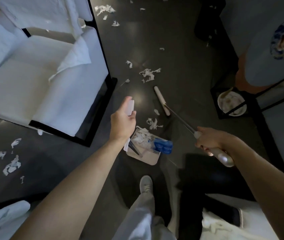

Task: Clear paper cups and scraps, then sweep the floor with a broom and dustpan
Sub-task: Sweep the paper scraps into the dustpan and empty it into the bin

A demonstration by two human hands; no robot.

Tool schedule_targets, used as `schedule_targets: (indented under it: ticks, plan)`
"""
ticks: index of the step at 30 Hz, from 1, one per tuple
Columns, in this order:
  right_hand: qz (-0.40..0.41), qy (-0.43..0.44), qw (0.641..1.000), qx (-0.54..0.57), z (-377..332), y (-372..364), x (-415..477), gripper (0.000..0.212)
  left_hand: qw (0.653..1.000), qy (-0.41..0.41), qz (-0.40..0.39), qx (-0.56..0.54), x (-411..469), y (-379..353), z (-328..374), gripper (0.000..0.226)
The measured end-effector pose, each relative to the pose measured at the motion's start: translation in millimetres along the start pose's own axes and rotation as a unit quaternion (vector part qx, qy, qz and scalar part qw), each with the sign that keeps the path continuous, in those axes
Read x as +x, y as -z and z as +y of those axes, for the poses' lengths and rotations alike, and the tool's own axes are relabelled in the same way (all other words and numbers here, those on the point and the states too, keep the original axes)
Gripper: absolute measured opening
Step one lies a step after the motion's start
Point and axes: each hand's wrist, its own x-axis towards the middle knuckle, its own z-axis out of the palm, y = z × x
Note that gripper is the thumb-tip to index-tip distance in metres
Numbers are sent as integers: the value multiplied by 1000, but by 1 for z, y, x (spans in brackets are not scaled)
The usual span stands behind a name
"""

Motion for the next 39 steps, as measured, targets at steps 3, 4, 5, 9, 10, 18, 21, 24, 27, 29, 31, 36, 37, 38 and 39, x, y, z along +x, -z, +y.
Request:
schedule_targets:
  ticks: [3,4,5,9,10,18,21,24,27,29,31,36,37,38,39]
  plan:
    - [-3,-19,999,-36,-18,0,28,48,1000,-10,0,-3,28,-3,3,40]
    - [-12,-18,999,-44,-21,-1,34,49,1000,-14,2,0,38,-5,5,40]
    - [-22,-14,998,-55,-23,-2,38,50,1000,-17,3,4,47,-8,7,40]
    - [-87,-12,995,-55,-21,-6,28,55,1000,-20,-14,13,76,-19,15,41]
    - [-103,-15,994,-38,-20,-7,23,55,999,-21,-21,13,81,-21,17,42]
    - [-126,-9,991,39,-58,51,6,56,995,-91,-45,24,130,-16,44,45]
    - [-106,14,992,65,-77,99,21,52,994,-103,-18,13,166,-14,60,42]
    - [-81,45,993,77,-100,156,37,58,995,-103,14,-3,216,-16,88,38]
    - [-58,57,990,112,-129,221,59,54,993,-112,39,-19,280,-23,124,38]
    - [-41,74,990,116,-154,269,76,55,992,-114,49,-19,327,-27,152,39]
    - [-27,96,990,97,-182,321,90,51,992,-102,66,-28,375,-29,179,39]
    - [-45,113,978,170,-258,443,124,34,986,-87,133,-58,482,-22,243,41]
    - [-55,113,974,189,-274,462,132,33,984,-88,146,-59,502,-19,253,41]
    - [-57,113,973,191,-290,480,141,33,981,-92,159,-56,522,-16,261,41]
    - [-57,112,974,188,-306,497,152,33,979,-96,173,-51,543,-12,267,40]
